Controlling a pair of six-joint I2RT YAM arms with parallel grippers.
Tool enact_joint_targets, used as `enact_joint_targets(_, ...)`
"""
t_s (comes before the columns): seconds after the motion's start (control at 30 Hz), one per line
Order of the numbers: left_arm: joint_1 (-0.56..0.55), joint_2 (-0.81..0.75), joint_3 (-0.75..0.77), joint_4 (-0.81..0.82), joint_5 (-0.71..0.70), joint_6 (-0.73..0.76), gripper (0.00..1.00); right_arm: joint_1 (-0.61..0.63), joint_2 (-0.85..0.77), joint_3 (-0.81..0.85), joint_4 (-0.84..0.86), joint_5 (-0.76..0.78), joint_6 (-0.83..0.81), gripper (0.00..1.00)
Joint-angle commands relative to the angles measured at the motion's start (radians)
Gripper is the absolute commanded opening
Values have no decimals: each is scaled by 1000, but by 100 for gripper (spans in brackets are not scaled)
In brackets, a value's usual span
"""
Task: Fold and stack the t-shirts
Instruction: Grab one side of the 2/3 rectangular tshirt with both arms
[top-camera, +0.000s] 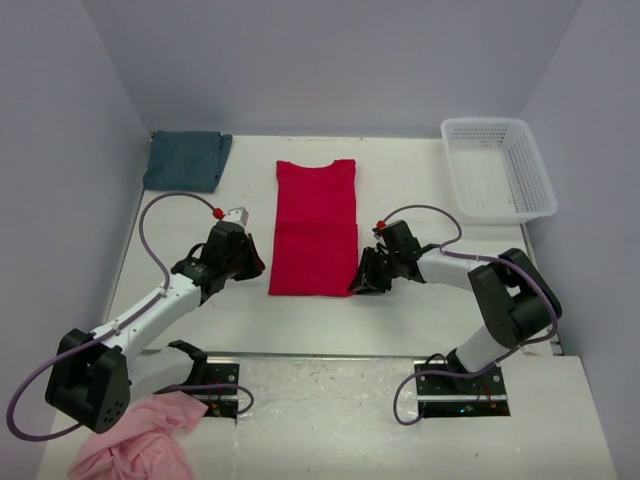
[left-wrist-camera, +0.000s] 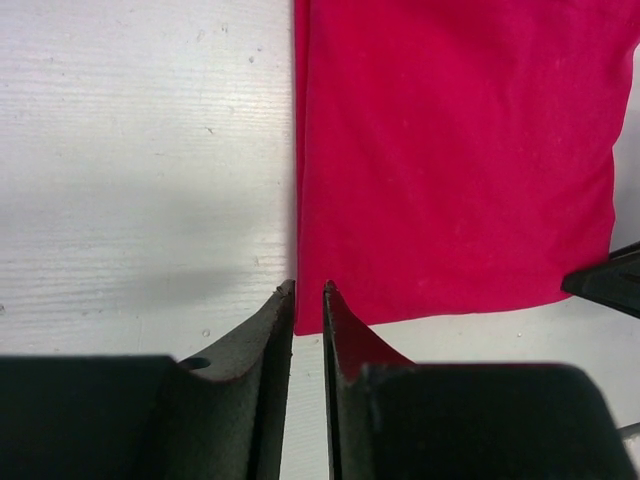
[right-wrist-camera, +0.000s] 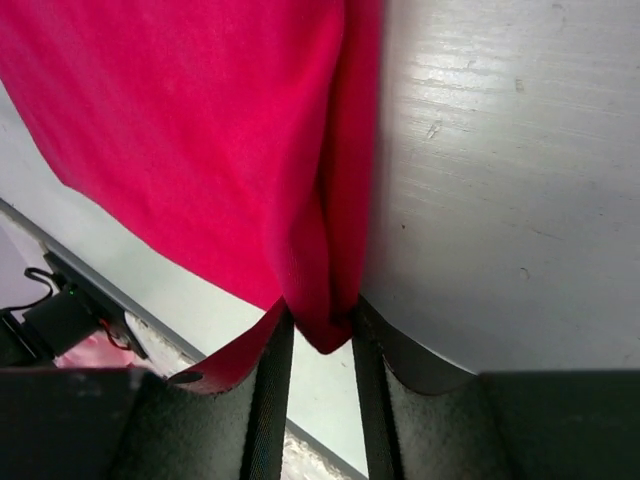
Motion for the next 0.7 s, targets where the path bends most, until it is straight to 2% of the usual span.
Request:
enact_joint_targets(0.0,6,-30,-6,-11,-19,2,18,-7,21,-8,-62,201,7,31)
enact_joint_targets(0.03,6,-32,-10,-11,-19,0,19,-7,23,0,-64,203,7,30)
enact_joint_targets(0.13,6,-33,-18,-23,-39,-16,21,-9,37,9,-68,204,9,16)
enact_joint_targets(0.17,6,-30,-18,-31,-44,-18,22,-9,41,12,-67,201,7,5)
enact_joint_targets(0.23,6,-7,-15,-52,-54,-33,29,-7,47,9,-56,190,7,0)
enact_joint_targets(0.27,6,10,-17,-49,-35,-35,37,-6,49,7,-54,183,6,0)
enact_joint_targets(0.47,6,48,-105,62,154,-61,48,-4,27,1,-59,187,-7,0)
enact_joint_targets(0.67,6,65,-144,119,208,-81,57,-4,21,-10,-51,184,-17,0)
